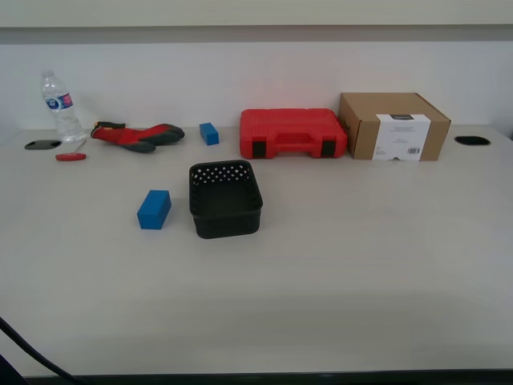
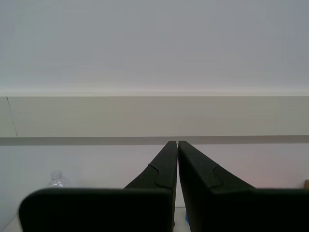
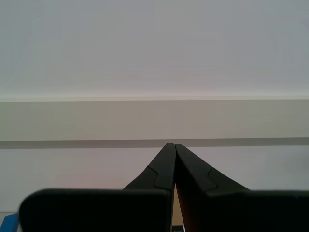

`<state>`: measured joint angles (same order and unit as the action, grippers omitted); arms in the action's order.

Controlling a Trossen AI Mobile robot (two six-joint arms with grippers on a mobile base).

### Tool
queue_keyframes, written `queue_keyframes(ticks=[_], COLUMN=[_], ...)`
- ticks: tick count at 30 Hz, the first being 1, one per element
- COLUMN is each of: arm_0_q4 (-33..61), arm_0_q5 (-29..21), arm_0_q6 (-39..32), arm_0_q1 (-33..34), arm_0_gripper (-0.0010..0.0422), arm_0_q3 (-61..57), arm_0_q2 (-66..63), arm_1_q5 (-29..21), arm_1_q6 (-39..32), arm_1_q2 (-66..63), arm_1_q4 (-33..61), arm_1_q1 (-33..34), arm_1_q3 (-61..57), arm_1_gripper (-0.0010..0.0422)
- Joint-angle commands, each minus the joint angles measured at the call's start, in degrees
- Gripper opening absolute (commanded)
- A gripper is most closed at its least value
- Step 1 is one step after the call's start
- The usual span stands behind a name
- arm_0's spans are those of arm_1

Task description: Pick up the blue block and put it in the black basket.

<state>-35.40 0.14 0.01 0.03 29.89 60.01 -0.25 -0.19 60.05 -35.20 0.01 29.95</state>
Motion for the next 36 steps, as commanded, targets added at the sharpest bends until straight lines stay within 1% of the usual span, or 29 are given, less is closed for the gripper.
queue_keyframes(ticks=[1,3,4,13,14,16,17,19,22,23,24,26,29,31,32,36], arm_0_q4=[-0.1,-0.1,-0.1,-0.1,-0.1,-0.1,-0.1,-0.1,-0.1,-0.2,-0.1,0.0,0.0,0.0,0.0,0.1], arm_0_q5=[0.0,0.0,0.0,0.0,0.0,0.0,0.0,0.0,0.0,0.0,0.0,0.0,0.0,0.0,0.0,0.0], arm_0_q6=[0.0,0.0,0.0,0.0,0.0,0.0,0.0,0.0,0.0,0.0,0.0,0.0,0.0,0.0,0.0,0.0], arm_0_q1=[0.0,0.0,0.0,0.0,0.0,0.0,0.0,0.0,0.0,0.0,0.0,0.0,0.0,0.0,0.0,0.0], arm_0_gripper=[0.0,0.0,0.0,0.0,0.0,0.0,0.0,0.0,0.0,0.0,0.0,0.0,0.0,0.0,0.0,0.0], arm_0_q3=[0.1,0.1,0.1,0.1,0.1,0.1,0.1,0.1,0.1,0.1,0.1,0.1,0.1,0.1,0.1,0.1], arm_0_q2=[0.0,0.0,0.0,0.0,0.0,0.0,0.0,0.0,0.0,0.0,0.0,0.0,0.0,0.0,0.0,0.0], arm_1_q5=[0.0,0.0,0.0,-0.5,-0.7,-2.3,-2.9,-3.7,-3.7,-3.7,-3.8,-4.7,-9.8,-11.8,-12.6,-12.7], arm_1_q6=[-0.8,-4.7,-5.1,-4.6,-3.6,-3.9,-4.7,-6.7,-8.2,-9.0,-9.3,-8.4,-4.2,-3.0,-2.8,-2.8], arm_1_q2=[0.0,0.0,0.0,0.0,0.0,0.2,0.9,2.7,9.3,12.7,15.9,22.9,34.6,40.1,42.4,50.2], arm_1_q4=[-0.3,-0.8,-1.0,-0.3,-0.2,0.0,1.0,7.4,21.5,25.2,26.8,26.7,23.5,22.8,22.9,23.8], arm_1_q1=[0.0,0.0,0.0,0.0,0.1,0.0,0.0,0.0,0.1,0.1,0.1,0.1,0.1,0.2,0.2,1.2], arm_1_q3=[0.0,0.0,0.0,0.2,0.2,0.1,0.1,0.1,-0.2,-0.2,-0.2,-0.2,1.0,2.6,3.6,7.7], arm_1_gripper=[0.0,0.0,0.0,0.0,0.0,0.0,0.0,0.0,0.0,0.0,0.0,0.0,0.0,0.0,0.0,0.0])
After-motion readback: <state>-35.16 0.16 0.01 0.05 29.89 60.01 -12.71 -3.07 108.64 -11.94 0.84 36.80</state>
